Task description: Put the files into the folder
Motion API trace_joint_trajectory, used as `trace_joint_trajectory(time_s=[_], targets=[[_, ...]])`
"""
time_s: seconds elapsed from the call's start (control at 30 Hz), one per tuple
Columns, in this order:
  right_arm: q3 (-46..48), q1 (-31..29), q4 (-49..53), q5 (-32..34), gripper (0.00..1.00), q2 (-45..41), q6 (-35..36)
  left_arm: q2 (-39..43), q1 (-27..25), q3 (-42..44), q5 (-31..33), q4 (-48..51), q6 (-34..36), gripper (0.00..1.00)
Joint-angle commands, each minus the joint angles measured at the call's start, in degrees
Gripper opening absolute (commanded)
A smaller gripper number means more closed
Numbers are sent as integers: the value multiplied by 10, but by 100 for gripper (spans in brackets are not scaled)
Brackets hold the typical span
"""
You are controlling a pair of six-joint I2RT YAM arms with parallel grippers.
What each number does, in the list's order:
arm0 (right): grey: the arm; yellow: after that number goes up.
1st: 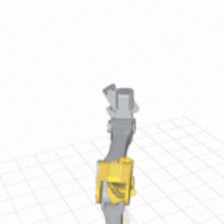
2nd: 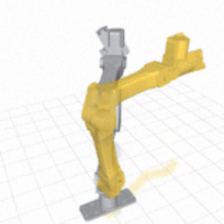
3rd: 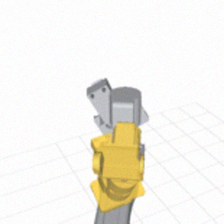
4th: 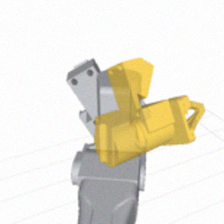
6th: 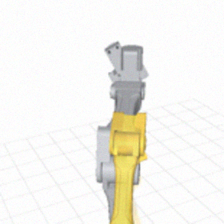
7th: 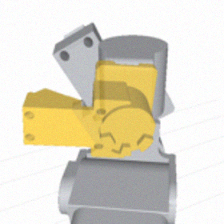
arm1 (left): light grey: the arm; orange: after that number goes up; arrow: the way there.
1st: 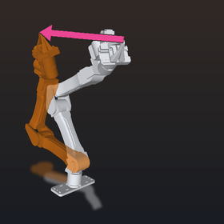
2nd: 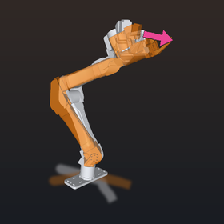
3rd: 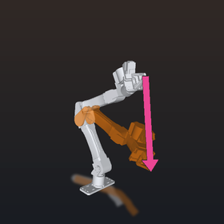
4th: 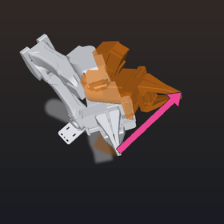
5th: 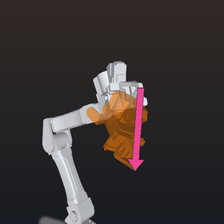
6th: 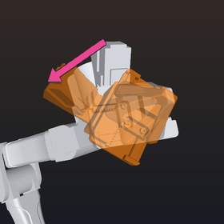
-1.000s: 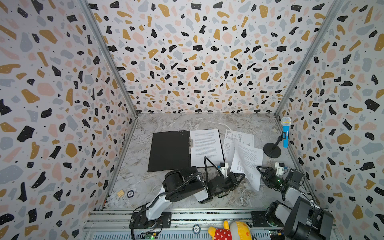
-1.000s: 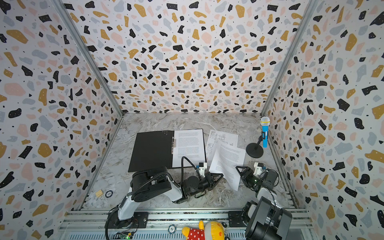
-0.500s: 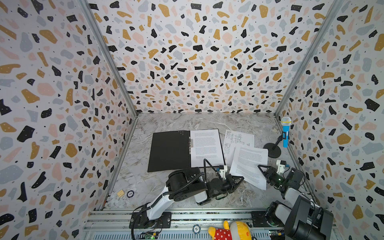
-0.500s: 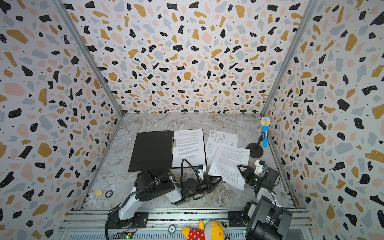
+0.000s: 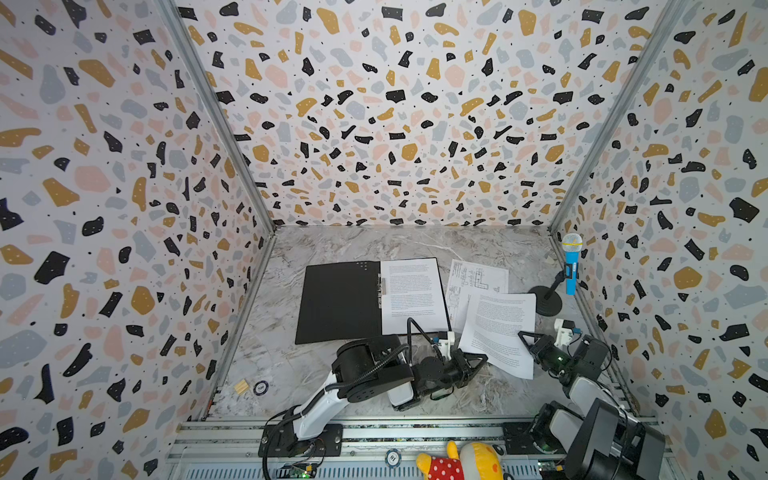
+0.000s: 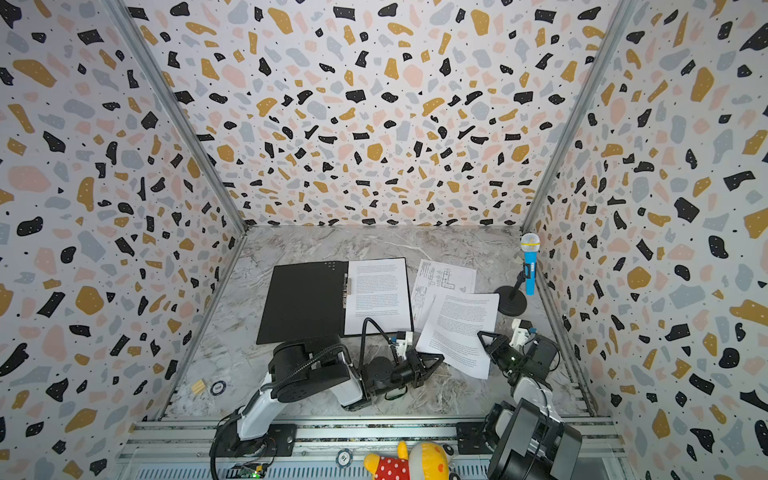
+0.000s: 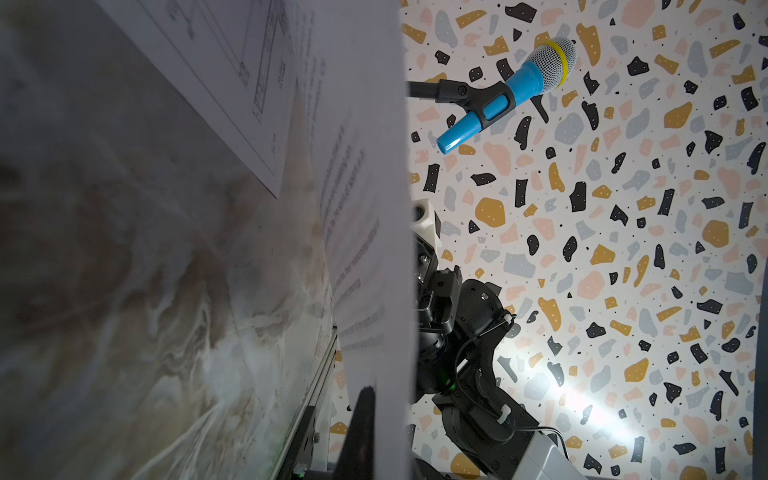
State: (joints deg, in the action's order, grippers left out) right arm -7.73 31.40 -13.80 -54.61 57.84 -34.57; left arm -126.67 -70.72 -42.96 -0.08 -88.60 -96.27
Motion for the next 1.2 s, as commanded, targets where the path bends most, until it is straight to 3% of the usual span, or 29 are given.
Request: trace_joint_trajectory(time_s=[0.0, 0.77, 0.87, 1.17], targets=[[-22, 2, 20, 1, 22, 3, 14, 4, 4, -1, -9, -32, 9, 2], [-31, 2, 39, -1, 19, 10, 19, 8, 16, 11, -13, -34, 17, 2], [-33, 2, 42, -3, 13, 9, 17, 10, 16, 9, -15, -27, 21, 6], [-51, 2, 63, -10, 2, -9, 12, 14, 16, -2, -27, -14, 33, 42]])
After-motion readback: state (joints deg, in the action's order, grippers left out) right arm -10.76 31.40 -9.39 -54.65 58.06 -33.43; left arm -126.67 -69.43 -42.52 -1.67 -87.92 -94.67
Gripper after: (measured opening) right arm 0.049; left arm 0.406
